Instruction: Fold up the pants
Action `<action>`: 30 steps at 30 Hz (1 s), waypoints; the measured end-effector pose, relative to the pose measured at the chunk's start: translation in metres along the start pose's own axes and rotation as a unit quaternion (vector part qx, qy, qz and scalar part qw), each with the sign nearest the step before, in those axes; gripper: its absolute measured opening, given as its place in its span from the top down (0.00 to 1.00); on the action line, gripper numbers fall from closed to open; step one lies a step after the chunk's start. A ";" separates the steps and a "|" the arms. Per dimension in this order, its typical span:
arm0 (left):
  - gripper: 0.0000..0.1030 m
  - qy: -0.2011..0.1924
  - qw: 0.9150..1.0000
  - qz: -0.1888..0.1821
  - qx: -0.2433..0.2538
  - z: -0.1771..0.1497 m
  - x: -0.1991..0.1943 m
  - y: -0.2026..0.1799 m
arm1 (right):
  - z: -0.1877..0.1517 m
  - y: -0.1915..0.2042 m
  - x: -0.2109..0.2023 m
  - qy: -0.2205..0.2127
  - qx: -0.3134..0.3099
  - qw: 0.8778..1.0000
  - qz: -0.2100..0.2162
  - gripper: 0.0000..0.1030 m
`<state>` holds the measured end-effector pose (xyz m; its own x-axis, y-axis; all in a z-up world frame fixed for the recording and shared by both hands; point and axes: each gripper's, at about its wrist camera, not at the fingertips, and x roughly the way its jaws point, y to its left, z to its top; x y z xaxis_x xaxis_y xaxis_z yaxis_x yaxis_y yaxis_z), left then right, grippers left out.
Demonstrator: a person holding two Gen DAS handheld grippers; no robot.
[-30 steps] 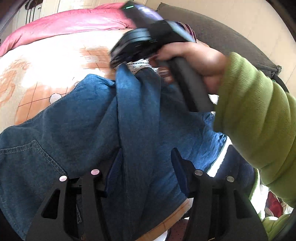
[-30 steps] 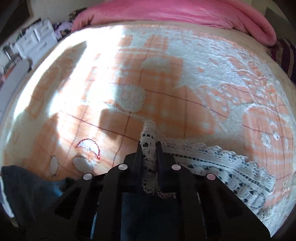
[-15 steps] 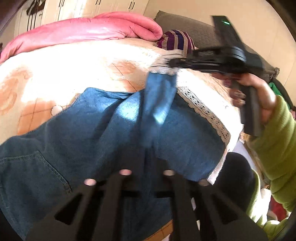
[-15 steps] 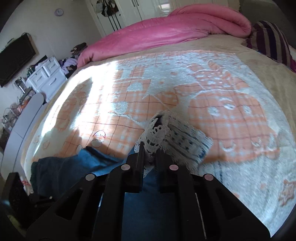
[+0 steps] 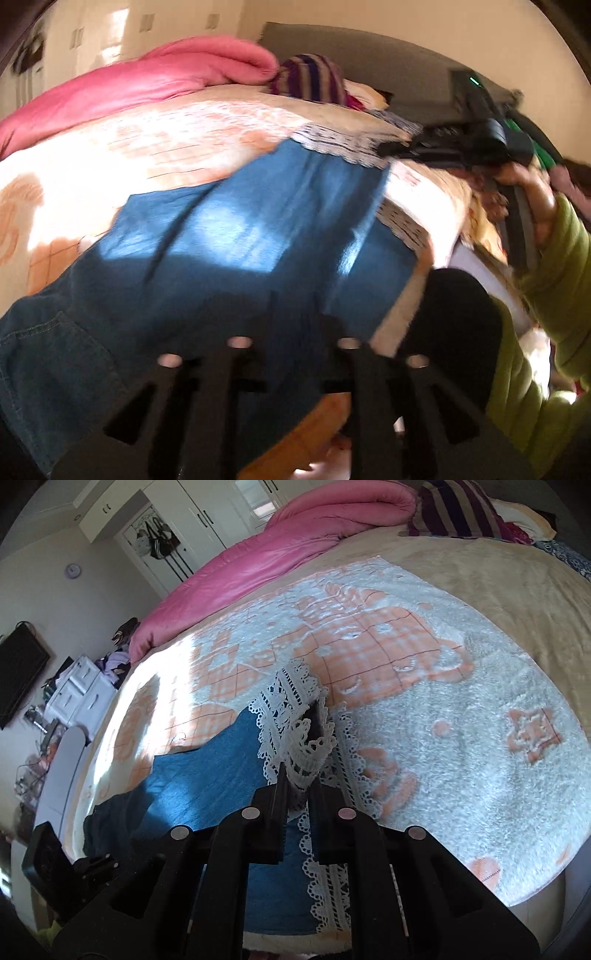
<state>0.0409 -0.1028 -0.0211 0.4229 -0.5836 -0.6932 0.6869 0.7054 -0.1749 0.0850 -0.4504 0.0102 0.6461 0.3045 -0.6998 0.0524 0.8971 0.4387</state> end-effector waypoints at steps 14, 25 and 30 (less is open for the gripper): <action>0.98 0.031 0.999 0.021 0.040 -0.002 0.011 -0.005 | -0.027 -0.013 -0.015 0.008 0.029 1.000 0.006 0.95; 0.98 0.045 0.998 0.002 0.048 -0.019 0.002 0.000 | -0.088 -0.037 -0.019 0.057 0.057 0.997 -0.007 0.84; 0.98 0.046 0.998 0.006 0.047 -0.016 0.001 0.002 | -0.086 -0.040 -0.023 0.050 0.053 0.997 -0.020 0.83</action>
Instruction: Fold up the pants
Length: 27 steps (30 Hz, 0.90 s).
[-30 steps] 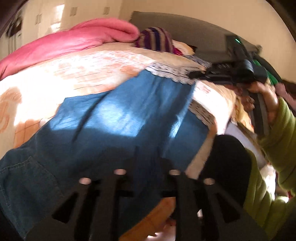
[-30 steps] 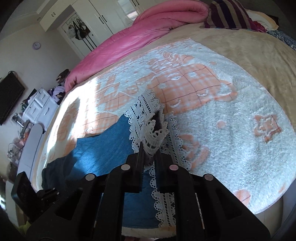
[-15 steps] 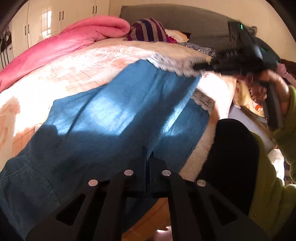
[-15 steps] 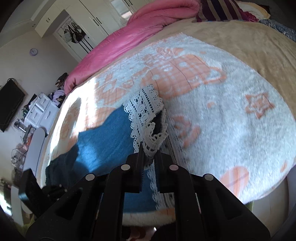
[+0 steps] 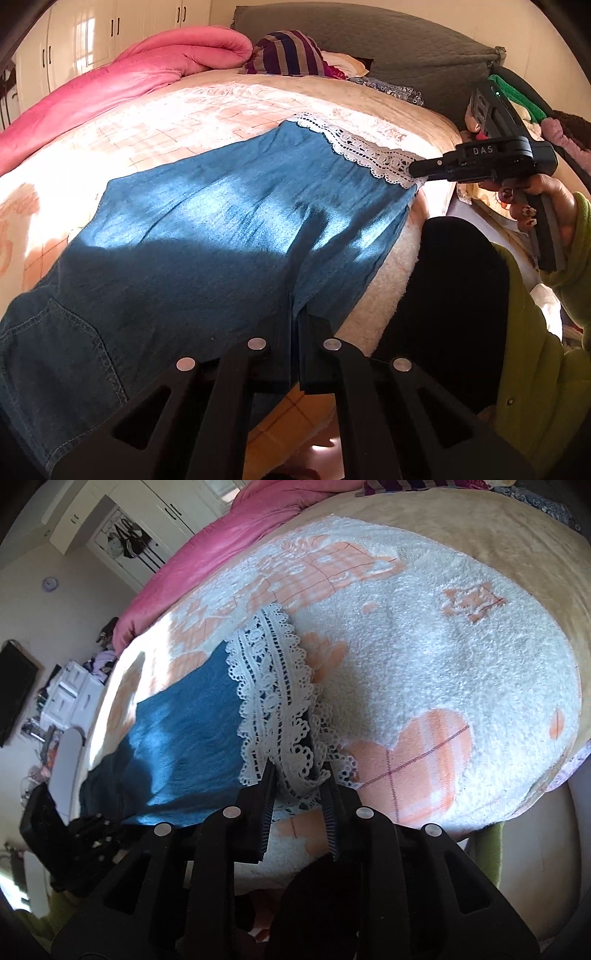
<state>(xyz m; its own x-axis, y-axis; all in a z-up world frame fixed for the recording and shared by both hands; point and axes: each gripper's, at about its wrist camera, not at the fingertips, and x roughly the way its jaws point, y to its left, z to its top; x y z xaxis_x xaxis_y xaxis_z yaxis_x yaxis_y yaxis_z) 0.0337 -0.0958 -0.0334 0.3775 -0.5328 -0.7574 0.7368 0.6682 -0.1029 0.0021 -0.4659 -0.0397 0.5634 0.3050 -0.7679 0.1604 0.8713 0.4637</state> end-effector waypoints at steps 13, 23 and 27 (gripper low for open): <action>0.98 0.011 1.000 0.003 -0.005 -0.001 0.006 -0.002 | -0.040 0.103 -0.012 -0.059 -0.307 0.948 -0.056 0.69; 0.95 0.015 1.000 0.011 -0.013 -0.008 0.000 -0.001 | -0.064 0.139 0.059 0.046 -0.412 0.907 -0.076 0.99; 0.81 0.016 0.999 0.008 -0.045 -0.015 -0.006 0.011 | -0.059 0.131 0.056 0.066 -0.375 0.923 -0.046 0.89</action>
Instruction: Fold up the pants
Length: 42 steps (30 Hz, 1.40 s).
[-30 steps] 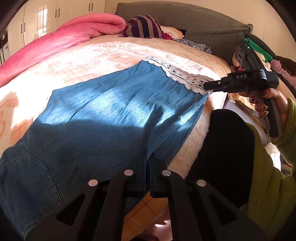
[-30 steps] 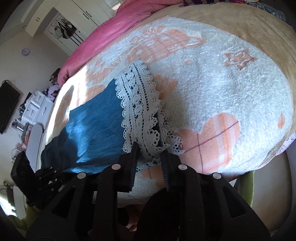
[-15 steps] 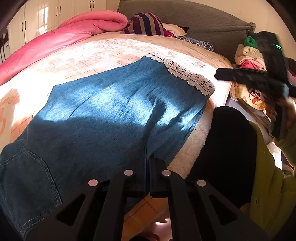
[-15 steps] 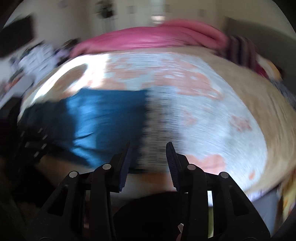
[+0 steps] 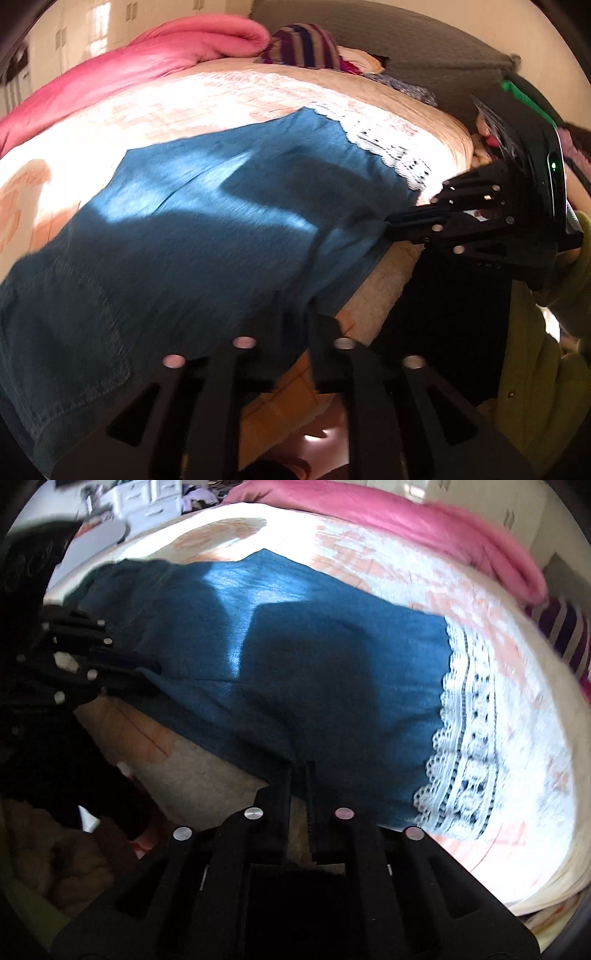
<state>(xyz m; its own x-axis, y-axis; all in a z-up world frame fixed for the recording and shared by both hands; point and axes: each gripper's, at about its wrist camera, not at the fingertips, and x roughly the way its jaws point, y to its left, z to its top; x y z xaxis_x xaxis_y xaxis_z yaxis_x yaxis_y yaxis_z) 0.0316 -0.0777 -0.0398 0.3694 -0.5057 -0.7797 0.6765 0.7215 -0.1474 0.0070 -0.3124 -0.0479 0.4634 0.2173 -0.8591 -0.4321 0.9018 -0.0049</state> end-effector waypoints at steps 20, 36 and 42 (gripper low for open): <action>0.22 -0.083 0.926 0.162 -0.332 -0.059 -0.106 0.161 | -0.008 -0.091 -0.036 -0.055 0.151 0.985 -0.056 0.52; 0.58 -0.095 0.917 0.186 -0.340 -0.073 -0.115 0.181 | -0.008 -0.084 -0.017 -0.025 0.152 0.986 -0.061 0.38; 0.39 -0.126 0.914 0.236 -0.306 -0.054 -0.153 0.167 | 0.001 -0.081 -0.037 -0.062 0.145 0.986 -0.057 0.35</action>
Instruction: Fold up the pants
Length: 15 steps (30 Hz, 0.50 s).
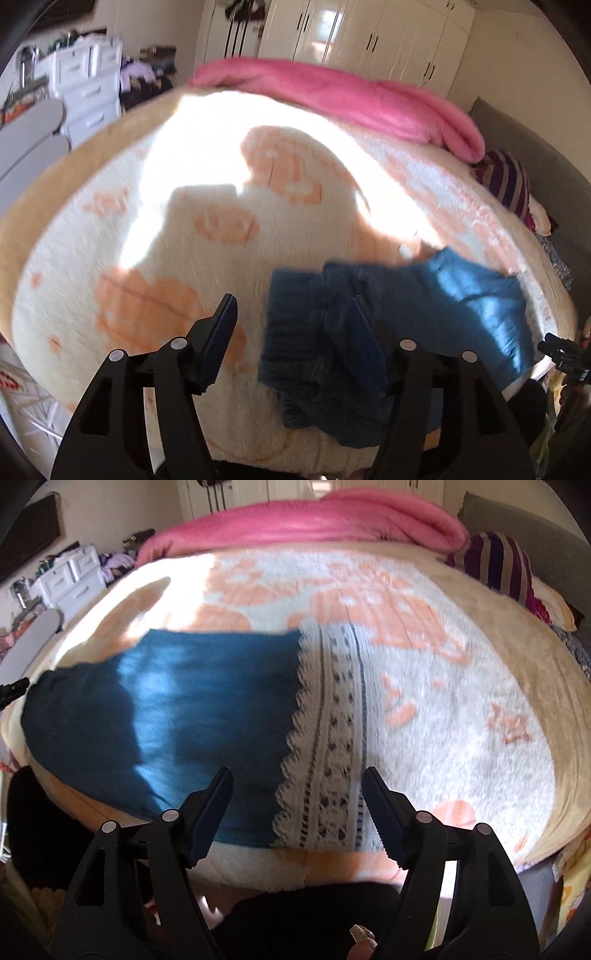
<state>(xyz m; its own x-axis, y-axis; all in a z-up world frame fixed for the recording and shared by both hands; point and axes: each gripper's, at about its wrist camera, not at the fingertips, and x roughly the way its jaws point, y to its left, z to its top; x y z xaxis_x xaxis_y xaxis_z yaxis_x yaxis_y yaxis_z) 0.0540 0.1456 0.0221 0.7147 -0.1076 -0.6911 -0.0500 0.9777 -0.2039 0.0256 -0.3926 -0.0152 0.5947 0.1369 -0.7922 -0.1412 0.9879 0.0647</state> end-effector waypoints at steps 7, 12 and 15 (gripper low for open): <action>0.32 -0.017 0.996 -0.076 0.053 0.041 0.004 -0.058 | 0.023 0.013 0.012 -0.012 -0.012 1.000 0.026 0.33; 0.32 0.044 0.981 -0.169 0.084 0.060 0.062 -0.122 | 0.037 0.028 0.022 -0.010 -0.023 0.999 0.045 0.32; 0.32 0.094 0.970 -0.193 0.111 0.062 0.110 -0.155 | 0.040 0.030 0.028 -0.004 -0.029 0.999 0.042 0.30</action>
<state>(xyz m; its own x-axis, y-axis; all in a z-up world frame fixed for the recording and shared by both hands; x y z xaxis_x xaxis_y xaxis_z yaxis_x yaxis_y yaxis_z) 0.1835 -0.0069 0.0205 0.5086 -0.4840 -0.7121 0.3626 0.8705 -0.3327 0.0698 -0.3562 -0.0109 0.5849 0.2202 -0.7807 -0.2364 0.9669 0.0956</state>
